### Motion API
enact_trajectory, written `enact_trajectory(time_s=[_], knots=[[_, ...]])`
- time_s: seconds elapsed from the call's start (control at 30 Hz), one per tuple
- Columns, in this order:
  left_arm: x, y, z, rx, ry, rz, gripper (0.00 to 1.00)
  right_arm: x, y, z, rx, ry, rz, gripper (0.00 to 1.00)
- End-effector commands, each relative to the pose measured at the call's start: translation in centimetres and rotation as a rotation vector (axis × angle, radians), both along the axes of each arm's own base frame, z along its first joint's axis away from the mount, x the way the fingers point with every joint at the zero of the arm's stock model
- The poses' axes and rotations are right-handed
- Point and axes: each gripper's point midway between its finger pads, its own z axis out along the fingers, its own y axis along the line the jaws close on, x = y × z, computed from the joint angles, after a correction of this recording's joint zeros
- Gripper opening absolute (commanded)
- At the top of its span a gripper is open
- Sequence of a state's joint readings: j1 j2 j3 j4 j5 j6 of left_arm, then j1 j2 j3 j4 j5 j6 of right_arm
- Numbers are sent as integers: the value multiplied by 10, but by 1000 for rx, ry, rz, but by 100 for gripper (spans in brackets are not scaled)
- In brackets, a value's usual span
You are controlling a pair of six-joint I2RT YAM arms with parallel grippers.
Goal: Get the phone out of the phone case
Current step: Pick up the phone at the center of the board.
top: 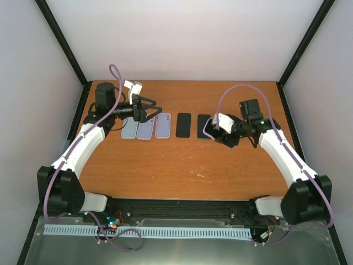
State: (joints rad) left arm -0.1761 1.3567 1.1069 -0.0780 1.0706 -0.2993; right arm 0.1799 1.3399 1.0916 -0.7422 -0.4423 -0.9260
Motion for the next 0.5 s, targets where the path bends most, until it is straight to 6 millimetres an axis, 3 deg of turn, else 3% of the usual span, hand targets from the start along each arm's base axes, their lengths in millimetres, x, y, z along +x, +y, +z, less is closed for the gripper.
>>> enact_trajectory(time_s=[0.0,0.2,0.47], knots=[[-19,-1,-17,16,42,-98,100,-43,29,14,-112,-183,278,52],[-35,-1,-33,-2,84,-125,100,-88,46,16,-249,-314,493,52],[-52,-10,-48,-15,118,-189,94,-116,59,10,-410,-438,677,51]])
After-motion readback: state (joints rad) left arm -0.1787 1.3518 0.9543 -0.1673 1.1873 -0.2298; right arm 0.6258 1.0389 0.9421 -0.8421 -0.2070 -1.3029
